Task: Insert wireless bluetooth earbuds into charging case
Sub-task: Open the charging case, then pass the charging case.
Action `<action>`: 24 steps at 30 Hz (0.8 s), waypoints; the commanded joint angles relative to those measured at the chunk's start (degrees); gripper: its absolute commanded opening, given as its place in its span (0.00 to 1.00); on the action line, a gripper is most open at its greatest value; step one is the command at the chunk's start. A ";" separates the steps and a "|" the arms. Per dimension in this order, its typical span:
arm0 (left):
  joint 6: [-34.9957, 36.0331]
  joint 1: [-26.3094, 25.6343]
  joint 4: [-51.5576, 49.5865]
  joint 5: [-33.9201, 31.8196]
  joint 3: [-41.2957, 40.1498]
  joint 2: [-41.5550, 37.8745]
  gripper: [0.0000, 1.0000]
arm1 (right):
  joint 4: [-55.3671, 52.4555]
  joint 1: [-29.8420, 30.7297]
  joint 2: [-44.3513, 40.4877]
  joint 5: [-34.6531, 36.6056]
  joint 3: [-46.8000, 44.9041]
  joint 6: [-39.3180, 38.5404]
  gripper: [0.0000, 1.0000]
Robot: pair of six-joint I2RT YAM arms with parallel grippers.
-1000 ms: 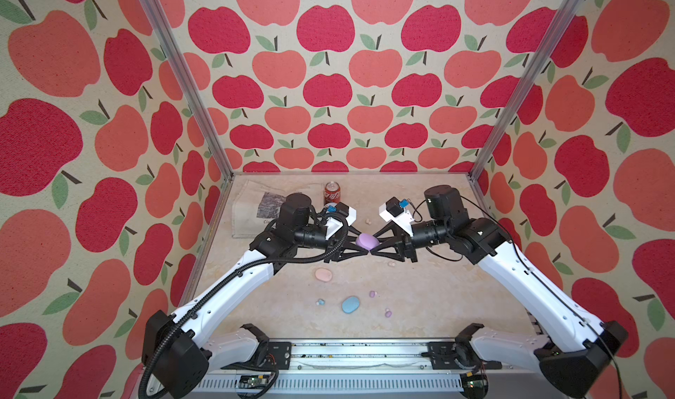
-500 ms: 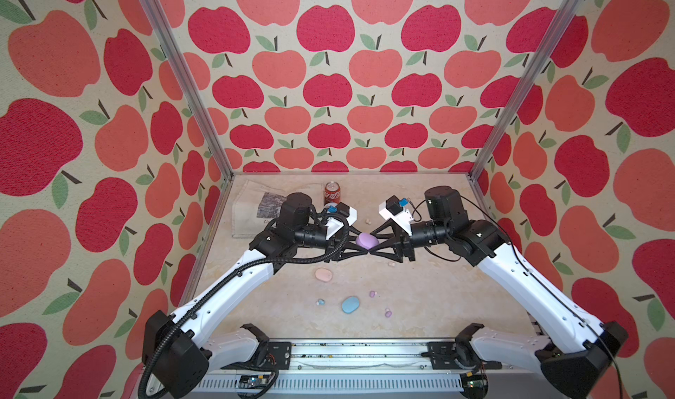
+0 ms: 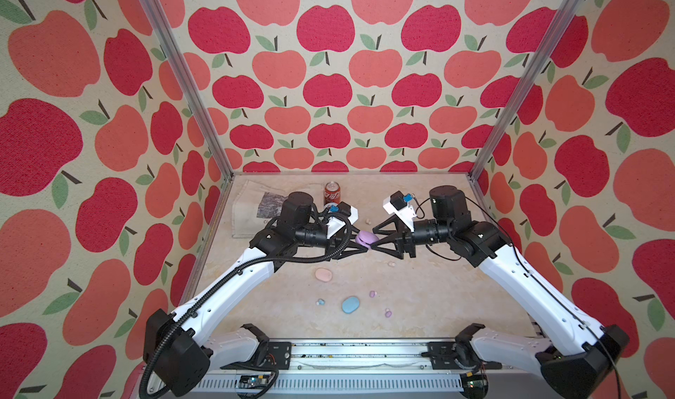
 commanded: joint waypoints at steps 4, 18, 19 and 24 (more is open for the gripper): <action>2.18 -1.89 -1.95 4.97 1.48 -0.42 0.00 | 4.55 -1.82 -0.90 4.57 -1.05 2.98 0.64; -8.09 -1.54 8.34 3.04 -0.34 -0.27 0.00 | 7.23 -1.87 -2.91 4.95 -4.05 3.27 0.31; -8.44 -1.47 8.41 3.09 -0.32 -0.18 0.00 | 7.33 -1.81 -3.06 5.04 -4.15 3.18 0.25; -10.01 -1.40 9.60 2.93 -0.39 0.37 0.00 | 8.72 -1.80 -4.45 6.19 -5.11 1.81 0.01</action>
